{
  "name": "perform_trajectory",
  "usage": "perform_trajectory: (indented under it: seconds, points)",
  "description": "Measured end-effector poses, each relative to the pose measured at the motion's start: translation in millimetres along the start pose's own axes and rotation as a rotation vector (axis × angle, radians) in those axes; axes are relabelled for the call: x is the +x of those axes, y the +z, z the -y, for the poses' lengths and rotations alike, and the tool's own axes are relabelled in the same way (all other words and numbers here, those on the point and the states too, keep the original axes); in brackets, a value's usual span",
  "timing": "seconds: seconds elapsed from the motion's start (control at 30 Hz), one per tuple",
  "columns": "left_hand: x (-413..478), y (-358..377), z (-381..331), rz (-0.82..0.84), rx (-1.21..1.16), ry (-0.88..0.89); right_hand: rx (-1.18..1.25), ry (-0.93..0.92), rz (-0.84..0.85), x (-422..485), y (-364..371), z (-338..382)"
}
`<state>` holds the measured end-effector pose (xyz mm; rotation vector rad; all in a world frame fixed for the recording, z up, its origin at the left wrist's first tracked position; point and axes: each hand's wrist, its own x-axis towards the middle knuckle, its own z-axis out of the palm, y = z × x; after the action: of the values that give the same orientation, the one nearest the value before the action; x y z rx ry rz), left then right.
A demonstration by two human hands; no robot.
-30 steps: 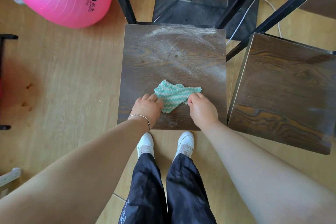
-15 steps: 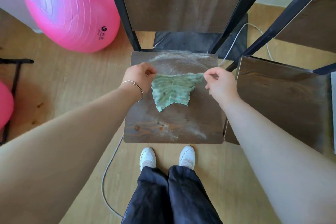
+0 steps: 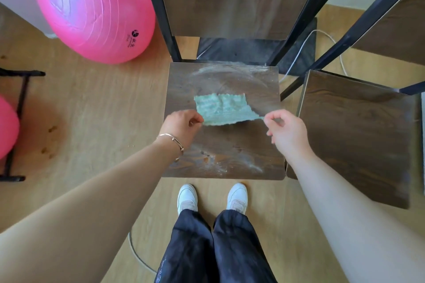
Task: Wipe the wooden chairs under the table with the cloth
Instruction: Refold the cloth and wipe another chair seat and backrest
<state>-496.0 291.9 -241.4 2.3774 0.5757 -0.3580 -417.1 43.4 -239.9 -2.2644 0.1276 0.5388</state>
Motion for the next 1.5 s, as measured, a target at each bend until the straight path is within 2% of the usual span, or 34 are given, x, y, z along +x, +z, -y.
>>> perform_trajectory:
  seconds: [0.2, 0.47, 0.7, 0.87, 0.97, 1.1, 1.2, 1.27, 1.33, 1.43, 1.5]
  points:
    - [-37, 26, 16, 0.126, 0.005, -0.063, 0.03, 0.076, 0.057, -35, 5, -26]
    - [-61, -20, -6, 0.327, 0.004, -0.042, 0.024, 0.056, 0.165, -59, -34, 3]
    - [-53, -60, -27, 0.345, 0.01, -0.015, -0.016, 0.026, 0.293, -52, -63, 30]
    - [-15, -42, -9, 0.364, 0.11, -0.049, -0.182, 0.039, 0.361, -14, -36, 26]
    - [19, -24, 2, 0.321, 0.172, -0.051, -0.241, -0.025, 0.335, 21, -9, 25]
    - [55, -9, 10, 0.169, 0.2, -0.037, -0.241, -0.11, 0.185, 61, 12, 27]
    - [63, -2, 12, 0.078, 0.185, -0.018, -0.236, -0.167, 0.094, 72, 19, 25]
    - [58, 6, 16, 0.053, 0.233, 0.044, -0.25, -0.206, 0.089, 67, 21, 18]
    - [46, 17, 24, 0.087, 0.303, 0.109, -0.314, -0.21, 0.182, 58, 21, 4]
    - [23, 36, 43, 0.254, 0.412, 0.108, -0.53, -0.183, 0.463, 44, 23, -25]
    - [10, 44, 55, 0.298, 0.425, 0.073, -0.569, -0.125, 0.508, 39, 26, -40]
